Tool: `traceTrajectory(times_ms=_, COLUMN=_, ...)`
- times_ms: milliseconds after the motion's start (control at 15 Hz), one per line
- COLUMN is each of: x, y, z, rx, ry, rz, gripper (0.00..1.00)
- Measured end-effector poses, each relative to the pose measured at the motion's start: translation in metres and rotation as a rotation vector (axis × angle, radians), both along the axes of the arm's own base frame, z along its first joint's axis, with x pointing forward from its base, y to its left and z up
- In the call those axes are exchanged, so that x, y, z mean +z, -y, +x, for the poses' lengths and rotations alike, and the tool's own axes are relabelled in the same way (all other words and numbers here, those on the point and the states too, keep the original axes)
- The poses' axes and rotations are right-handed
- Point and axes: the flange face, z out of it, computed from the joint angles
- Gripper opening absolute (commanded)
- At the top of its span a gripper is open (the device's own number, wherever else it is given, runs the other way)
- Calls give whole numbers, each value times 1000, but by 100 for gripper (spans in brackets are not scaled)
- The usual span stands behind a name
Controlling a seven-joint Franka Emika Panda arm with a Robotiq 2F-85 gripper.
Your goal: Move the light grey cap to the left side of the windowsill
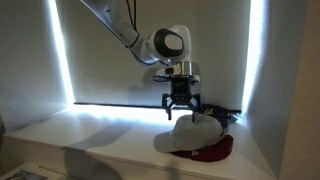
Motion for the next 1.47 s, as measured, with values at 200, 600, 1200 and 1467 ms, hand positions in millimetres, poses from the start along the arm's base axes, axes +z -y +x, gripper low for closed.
traceTrajectory(times_ms=200, x=3, y=3, z=0, rx=5, ry=3, rz=-4, gripper=100)
traceTrajectory(times_ms=600, x=14, y=12, z=-8, rx=-32, ry=94, rz=79, gripper=100)
traceTrajectory(times_ms=1200, x=-74, y=5, z=9, rx=-61, ry=-137, rz=-46, gripper=100)
traceTrajectory(times_ms=1467, x=-84, y=1, z=21, rx=-41, ry=-172, rz=-89, gripper=100)
